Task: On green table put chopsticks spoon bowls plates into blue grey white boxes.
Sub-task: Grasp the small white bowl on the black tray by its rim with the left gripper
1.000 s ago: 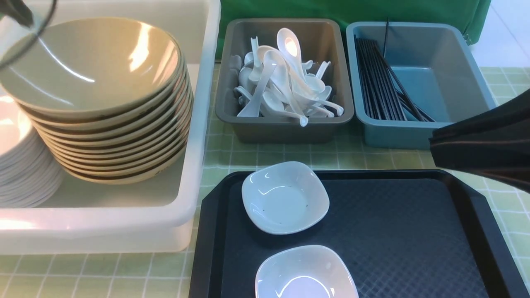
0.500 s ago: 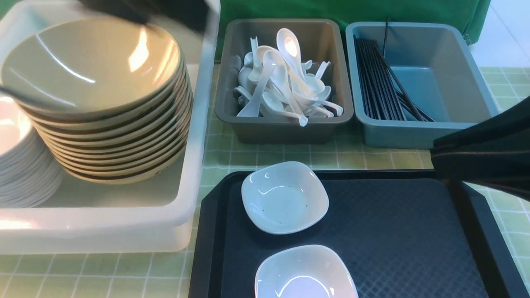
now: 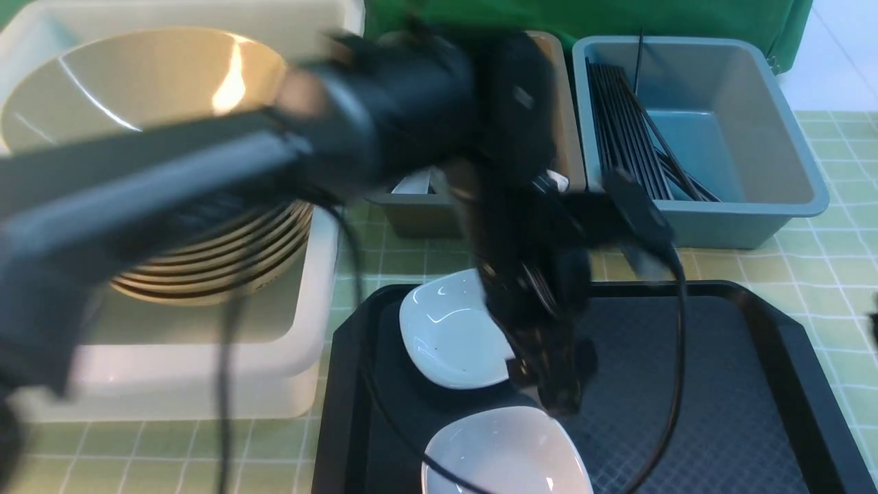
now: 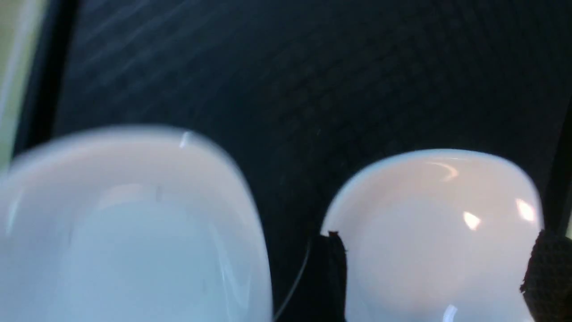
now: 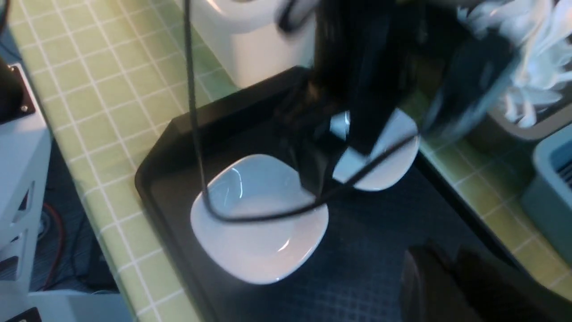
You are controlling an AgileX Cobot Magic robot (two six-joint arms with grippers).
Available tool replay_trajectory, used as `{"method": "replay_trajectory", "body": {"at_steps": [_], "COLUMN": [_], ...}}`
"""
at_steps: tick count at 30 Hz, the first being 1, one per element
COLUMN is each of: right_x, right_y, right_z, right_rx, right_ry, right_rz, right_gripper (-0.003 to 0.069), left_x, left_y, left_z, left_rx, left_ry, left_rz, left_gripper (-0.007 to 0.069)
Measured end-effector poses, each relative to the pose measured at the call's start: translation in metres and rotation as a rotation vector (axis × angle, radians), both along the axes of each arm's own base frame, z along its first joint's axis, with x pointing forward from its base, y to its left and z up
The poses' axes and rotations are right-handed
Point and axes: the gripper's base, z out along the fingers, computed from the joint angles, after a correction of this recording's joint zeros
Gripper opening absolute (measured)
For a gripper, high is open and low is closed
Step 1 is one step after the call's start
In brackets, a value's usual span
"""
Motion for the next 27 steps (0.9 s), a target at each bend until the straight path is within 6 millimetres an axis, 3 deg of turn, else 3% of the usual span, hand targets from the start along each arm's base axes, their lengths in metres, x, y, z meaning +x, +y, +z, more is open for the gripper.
{"method": "replay_trajectory", "body": {"at_steps": [2, 7, 12, 21, 24, 27], "right_x": [-0.009, -0.013, -0.012, -0.011, -0.011, -0.011], "right_y": [-0.003, -0.004, -0.004, -0.005, -0.005, -0.005], "right_z": [0.0, -0.009, -0.017, -0.021, -0.021, -0.021], "right_rx": [0.008, -0.006, -0.021, -0.047, -0.05, -0.051], "right_ry": [-0.024, -0.001, 0.031, 0.038, 0.037, 0.036], "right_rz": [-0.002, 0.003, 0.006, -0.003, -0.005, -0.005], "right_gripper": [0.0099, 0.0101, 0.0108, 0.0113, 0.0116, 0.012], "left_x": [0.001, 0.005, 0.007, 0.009, 0.008, 0.006], "left_y": [-0.013, -0.02, -0.021, -0.023, -0.023, -0.025], "left_z": [-0.018, -0.048, -0.06, -0.078, -0.084, -0.087], "left_rx": [0.027, 0.095, 0.121, 0.138, 0.139, 0.129], "left_ry": [-0.032, -0.059, -0.081, -0.052, -0.028, 0.015], "left_rz": [-0.158, -0.357, -0.511, -0.535, -0.523, -0.432], "left_gripper": [0.0461, 0.0426, 0.0426, 0.0423, 0.0383, 0.0246]}}
